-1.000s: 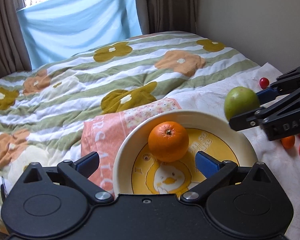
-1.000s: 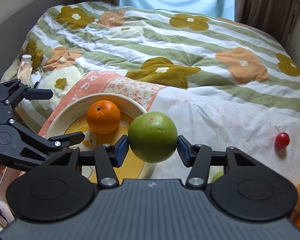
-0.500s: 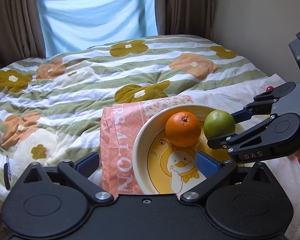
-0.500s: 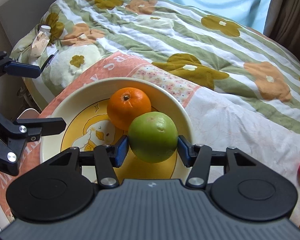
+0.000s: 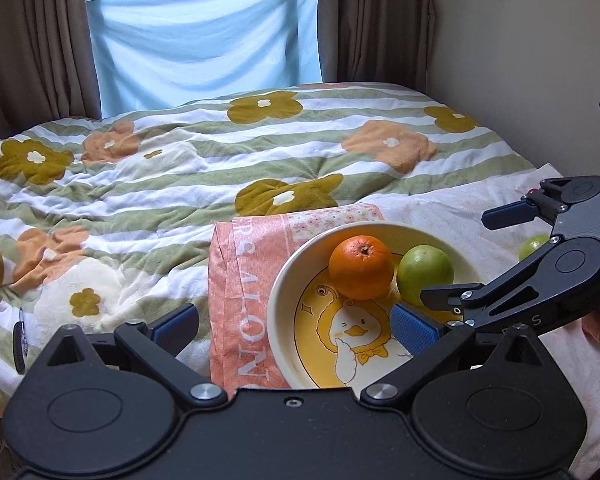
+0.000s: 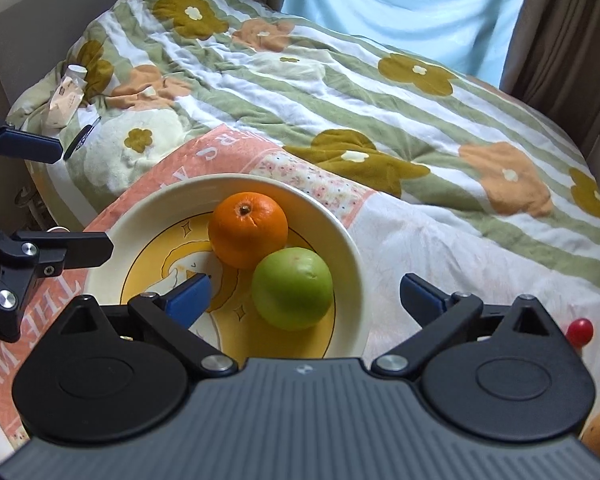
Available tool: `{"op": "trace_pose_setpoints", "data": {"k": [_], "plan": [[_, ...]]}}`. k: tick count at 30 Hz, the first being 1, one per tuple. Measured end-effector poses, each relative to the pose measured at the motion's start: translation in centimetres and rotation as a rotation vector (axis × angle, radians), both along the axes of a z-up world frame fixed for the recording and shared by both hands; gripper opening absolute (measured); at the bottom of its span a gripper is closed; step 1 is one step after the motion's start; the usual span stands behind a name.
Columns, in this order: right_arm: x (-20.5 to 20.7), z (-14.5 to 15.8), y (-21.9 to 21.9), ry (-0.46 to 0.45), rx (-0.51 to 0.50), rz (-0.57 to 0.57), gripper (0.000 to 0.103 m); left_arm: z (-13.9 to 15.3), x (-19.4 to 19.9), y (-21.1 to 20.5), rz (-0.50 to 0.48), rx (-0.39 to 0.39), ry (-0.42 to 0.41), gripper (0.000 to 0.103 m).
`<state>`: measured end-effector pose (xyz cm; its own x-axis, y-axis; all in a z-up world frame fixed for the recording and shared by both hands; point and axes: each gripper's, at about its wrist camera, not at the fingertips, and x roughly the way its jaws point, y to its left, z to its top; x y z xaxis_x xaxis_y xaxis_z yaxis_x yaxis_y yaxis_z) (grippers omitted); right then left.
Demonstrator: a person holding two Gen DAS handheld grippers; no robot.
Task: Organize fruits
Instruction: 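Lower the green apple into the bowl beside the orange and open the right gripper, then move both grippers back over the remaining fruits on the cloth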
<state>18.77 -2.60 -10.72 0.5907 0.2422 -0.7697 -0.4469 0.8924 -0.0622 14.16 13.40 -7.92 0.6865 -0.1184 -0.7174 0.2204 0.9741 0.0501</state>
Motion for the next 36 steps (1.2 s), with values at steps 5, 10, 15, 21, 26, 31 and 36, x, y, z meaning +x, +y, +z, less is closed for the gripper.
{"op": "trace_pose_setpoints", "data": {"k": [5, 10, 15, 21, 26, 31, 36], "plan": [[-1.6, 1.8, -0.7, -0.02, 0.011, -0.034, 0.103, 1.5, -0.9, -0.2, -0.004, -0.01, -0.025, 0.103], [-3.5, 4.0, -2.1, -0.036, 0.033, -0.084, 0.103, 3.3, -2.2, -0.6, -0.002, -0.016, -0.063, 0.103], [-5.9, 5.9, -4.4, -0.047, 0.053, -0.139, 0.103, 4.8, -3.8, -1.6, -0.014, -0.023, -0.089, 0.103], [-9.1, 7.6, -8.4, -0.054, 0.081, -0.204, 0.103, 5.9, -6.5, -3.9, -0.002, -0.011, -0.116, 0.103], [-11.6, 8.3, -12.3, -0.062, 0.103, -0.231, 0.103, 6.3, -9.2, -6.5, 0.043, -0.018, -0.117, 0.103], [-13.8, 8.7, -16.6, -0.064, 0.106, -0.243, 0.103, 6.8, -11.6, -10.0, 0.071, -0.017, -0.122, 0.103], [-15.4, 8.4, -21.2, -0.065, 0.094, -0.256, 0.103, 6.6, -12.7, -13.9, 0.074, -0.021, -0.117, 0.103]]}}
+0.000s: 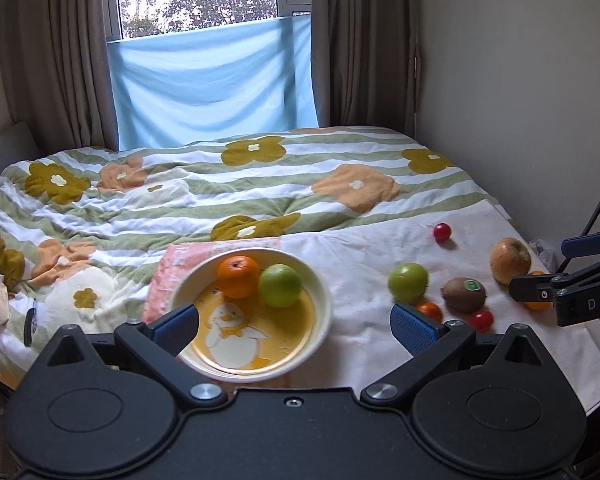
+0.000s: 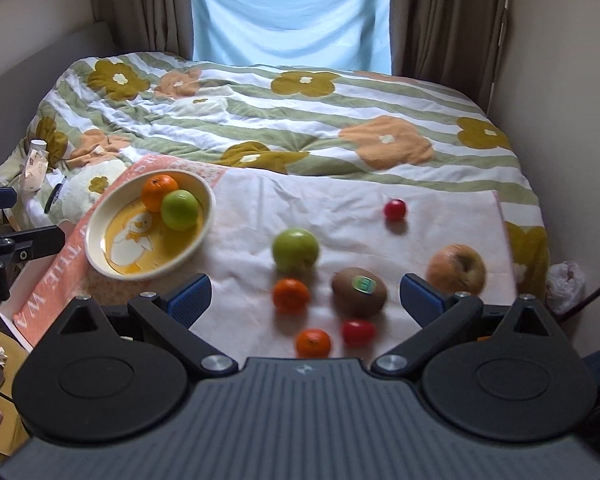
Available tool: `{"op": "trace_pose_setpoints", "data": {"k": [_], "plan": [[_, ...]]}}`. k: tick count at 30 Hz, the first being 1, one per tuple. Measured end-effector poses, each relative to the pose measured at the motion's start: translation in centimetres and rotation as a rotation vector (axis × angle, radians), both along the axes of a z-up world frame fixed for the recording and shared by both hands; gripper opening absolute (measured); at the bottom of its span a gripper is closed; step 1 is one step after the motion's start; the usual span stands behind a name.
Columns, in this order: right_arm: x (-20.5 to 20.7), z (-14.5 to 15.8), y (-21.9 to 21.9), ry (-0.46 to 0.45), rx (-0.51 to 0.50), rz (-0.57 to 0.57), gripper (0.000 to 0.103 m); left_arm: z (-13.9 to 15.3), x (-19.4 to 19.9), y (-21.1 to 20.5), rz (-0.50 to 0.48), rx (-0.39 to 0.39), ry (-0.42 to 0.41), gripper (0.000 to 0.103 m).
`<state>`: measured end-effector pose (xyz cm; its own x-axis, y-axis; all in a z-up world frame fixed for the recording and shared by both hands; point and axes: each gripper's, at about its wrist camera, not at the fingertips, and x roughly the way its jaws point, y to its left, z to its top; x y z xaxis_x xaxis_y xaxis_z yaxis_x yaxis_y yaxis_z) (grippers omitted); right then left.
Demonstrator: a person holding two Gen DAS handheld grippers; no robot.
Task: Organize fruits
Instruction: 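Move both grippers back over the remaining fruits on the cloth, then grasp a small tangerine with the left gripper while the right gripper grasps a large orange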
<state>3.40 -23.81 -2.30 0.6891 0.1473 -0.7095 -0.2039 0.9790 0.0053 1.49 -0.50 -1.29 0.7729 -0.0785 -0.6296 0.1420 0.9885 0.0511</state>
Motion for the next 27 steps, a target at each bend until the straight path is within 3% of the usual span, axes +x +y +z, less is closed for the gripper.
{"op": "trace_pose_setpoints", "data": {"k": [13, 21, 27], "plan": [[0.0, -3.4, -10.6, 0.011, -0.033, -0.041, 0.103, -4.0, 0.4, -11.4, -0.055, -0.03, 0.044, 0.103], [1.7, -6.8, -14.4, 0.018, -0.038, -0.024, 0.103, -8.4, 2.1, -16.0, -0.097, -0.008, 0.099, 0.101], [2.8, -9.1, -15.6, 0.023, -0.039, 0.002, 0.103, -11.2, 3.4, -18.0, -0.106, 0.021, 0.132, 0.094]]}}
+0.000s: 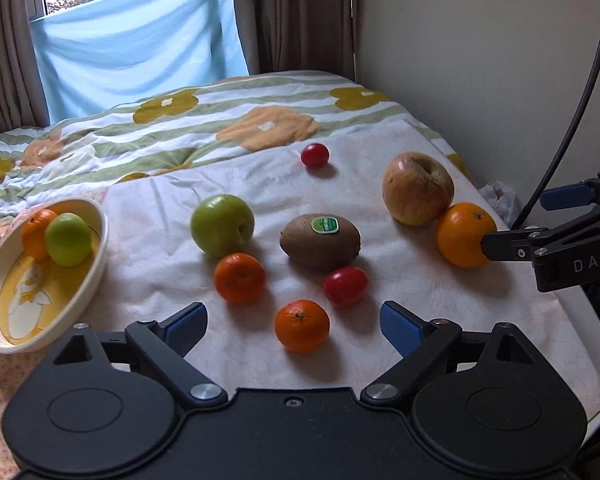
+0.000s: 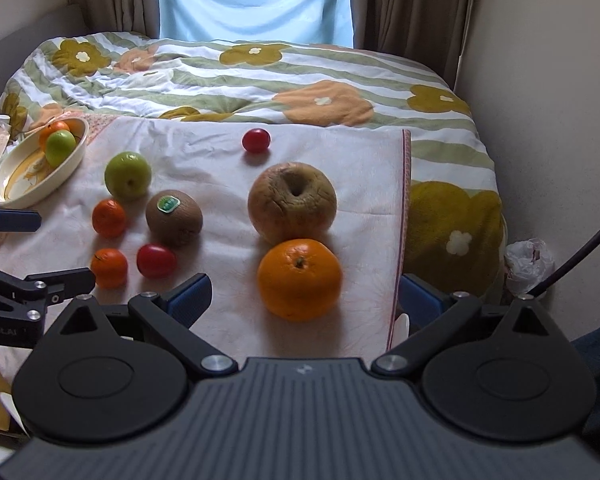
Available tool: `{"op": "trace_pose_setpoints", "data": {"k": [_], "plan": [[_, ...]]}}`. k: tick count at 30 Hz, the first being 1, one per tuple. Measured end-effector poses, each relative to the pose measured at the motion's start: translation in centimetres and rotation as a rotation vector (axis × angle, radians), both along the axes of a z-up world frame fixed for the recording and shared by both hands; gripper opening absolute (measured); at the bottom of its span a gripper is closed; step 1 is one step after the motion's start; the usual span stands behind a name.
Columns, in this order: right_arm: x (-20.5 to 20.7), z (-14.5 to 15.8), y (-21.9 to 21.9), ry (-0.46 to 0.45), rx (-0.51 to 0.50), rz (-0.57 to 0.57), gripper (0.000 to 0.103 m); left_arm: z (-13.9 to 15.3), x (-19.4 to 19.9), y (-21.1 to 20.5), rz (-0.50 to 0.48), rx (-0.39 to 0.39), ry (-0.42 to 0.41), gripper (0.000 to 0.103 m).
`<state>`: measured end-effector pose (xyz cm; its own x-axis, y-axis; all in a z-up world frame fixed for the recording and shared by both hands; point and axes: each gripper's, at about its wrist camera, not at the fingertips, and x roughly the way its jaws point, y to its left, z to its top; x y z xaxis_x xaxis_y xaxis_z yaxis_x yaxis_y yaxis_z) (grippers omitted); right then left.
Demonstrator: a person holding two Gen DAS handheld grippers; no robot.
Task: Organize fruits
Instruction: 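Grasp a small tangerine with the left gripper while the right gripper grasps a large orange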
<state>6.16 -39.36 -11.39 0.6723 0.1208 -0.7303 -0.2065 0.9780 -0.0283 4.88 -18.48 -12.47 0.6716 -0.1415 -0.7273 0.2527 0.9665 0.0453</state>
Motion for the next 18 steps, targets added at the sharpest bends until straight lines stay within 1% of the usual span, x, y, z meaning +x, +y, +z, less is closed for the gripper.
{"op": "trace_pose_setpoints", "data": {"k": [3, 5, 6, 8, 10, 12, 13, 15, 17, 18], "plan": [[0.5, -1.0, -0.4, 0.007, 0.003, 0.011, 0.103, -1.1, 0.5, -0.6, 0.002, 0.01, 0.014, 0.091], [0.7, -1.6, -0.5, 0.01, 0.006, 0.018, 0.103, -1.7, 0.8, -1.0, 0.003, 0.019, 0.025, 0.085], [0.8, -1.8, -0.6, 0.011, 0.006, 0.021, 0.103, -2.0, 0.9, -1.1, 0.006, 0.026, 0.031, 0.084], [1.1, -2.2, -0.6, 0.015, 0.007, 0.026, 0.103, -2.4, 1.3, -1.3, 0.015, 0.037, 0.041, 0.077], [1.3, -2.5, -0.7, 0.017, 0.013, 0.03, 0.103, -2.8, 1.8, -1.3, 0.023, 0.04, 0.054, 0.073], [1.4, -2.7, -0.7, 0.018, 0.017, 0.034, 0.103, -3.1, 2.0, -1.4, 0.025, 0.049, 0.066, 0.066], [1.5, -2.8, -0.7, 0.02, 0.019, 0.036, 0.103, -3.3, 2.1, -1.5, 0.026, 0.055, 0.076, 0.06], [1.7, -3.0, -0.6, 0.02, 0.019, 0.04, 0.103, -3.5, 2.2, -1.4, 0.028, 0.04, 0.081, 0.055], [2.0, -3.1, -0.6, 0.02, 0.018, 0.046, 0.103, -3.4, 2.2, -1.4, 0.027, 0.031, 0.085, 0.045], [2.1, -3.2, -0.6, 0.021, 0.02, 0.048, 0.103, -3.4, 2.2, -1.5, 0.028, 0.037, 0.081, 0.042]]}}
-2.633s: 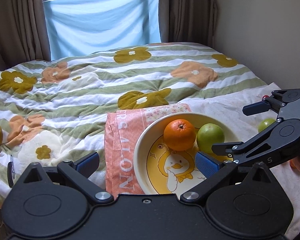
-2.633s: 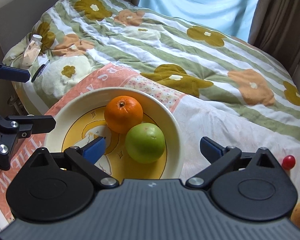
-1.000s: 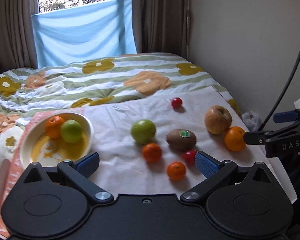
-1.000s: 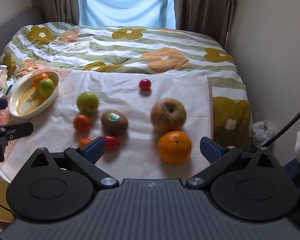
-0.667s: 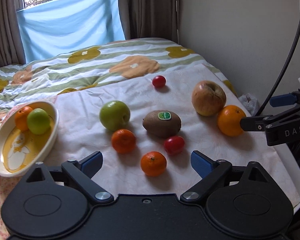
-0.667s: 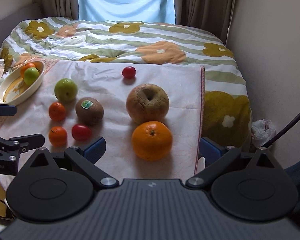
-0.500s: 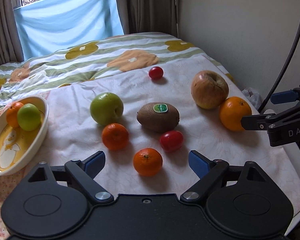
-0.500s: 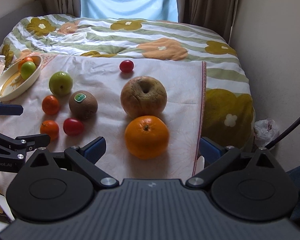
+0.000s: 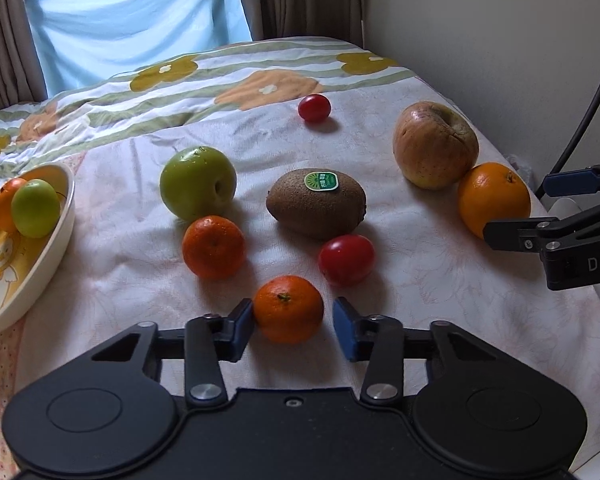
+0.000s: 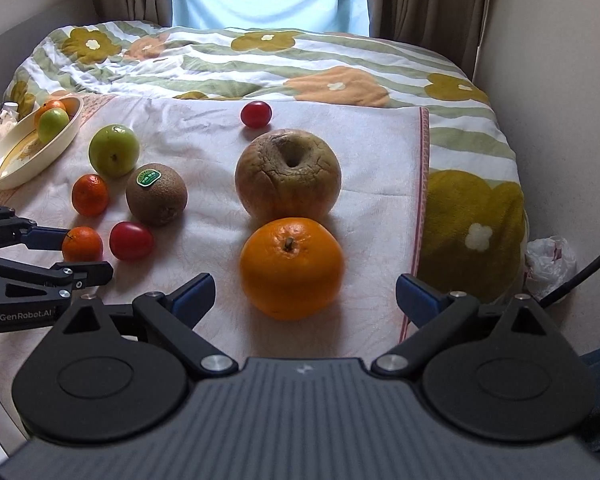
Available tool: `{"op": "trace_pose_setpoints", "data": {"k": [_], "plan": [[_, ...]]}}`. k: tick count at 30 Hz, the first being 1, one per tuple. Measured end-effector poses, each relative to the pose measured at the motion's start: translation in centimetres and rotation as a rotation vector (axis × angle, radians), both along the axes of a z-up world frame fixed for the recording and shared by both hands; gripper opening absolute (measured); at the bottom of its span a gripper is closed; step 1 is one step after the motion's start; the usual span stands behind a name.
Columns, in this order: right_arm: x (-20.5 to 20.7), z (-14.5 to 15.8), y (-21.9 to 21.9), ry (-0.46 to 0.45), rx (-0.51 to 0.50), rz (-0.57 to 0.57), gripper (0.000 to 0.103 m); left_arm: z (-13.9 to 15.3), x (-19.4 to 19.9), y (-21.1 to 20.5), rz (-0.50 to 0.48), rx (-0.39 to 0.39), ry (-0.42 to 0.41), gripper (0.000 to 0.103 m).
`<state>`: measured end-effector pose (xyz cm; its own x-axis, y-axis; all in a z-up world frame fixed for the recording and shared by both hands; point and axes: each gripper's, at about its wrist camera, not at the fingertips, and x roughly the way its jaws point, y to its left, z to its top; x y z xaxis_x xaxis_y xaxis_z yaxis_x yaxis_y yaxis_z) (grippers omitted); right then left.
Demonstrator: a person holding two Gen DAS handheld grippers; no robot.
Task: Organize fruits
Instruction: 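Grasp a small tangerine with the left gripper while the right gripper grasps a large orange, then carry the tangerine into the bowl and open the left gripper while the right carries the orange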
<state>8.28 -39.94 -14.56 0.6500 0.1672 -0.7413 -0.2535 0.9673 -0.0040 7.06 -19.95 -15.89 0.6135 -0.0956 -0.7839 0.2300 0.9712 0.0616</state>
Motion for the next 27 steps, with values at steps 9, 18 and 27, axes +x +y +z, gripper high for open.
{"op": "trace_pose_setpoints", "data": {"k": [9, 18, 27], "plan": [[0.9, -0.5, 0.5, 0.012, 0.002, 0.02, 0.099, 0.1, 0.0, 0.1, -0.002, -0.009, 0.003, 0.04], [1.5, -0.9, 1.1, 0.025, -0.002, 0.023, 0.083, 0.1, -0.2, 0.4, -0.006, -0.01, 0.002, 0.04], [1.0, -0.7, 1.5, 0.033, -0.016, -0.007, 0.077, 0.5, -1.0, 1.9, 0.018, -0.03, 0.004, 0.04]]}}
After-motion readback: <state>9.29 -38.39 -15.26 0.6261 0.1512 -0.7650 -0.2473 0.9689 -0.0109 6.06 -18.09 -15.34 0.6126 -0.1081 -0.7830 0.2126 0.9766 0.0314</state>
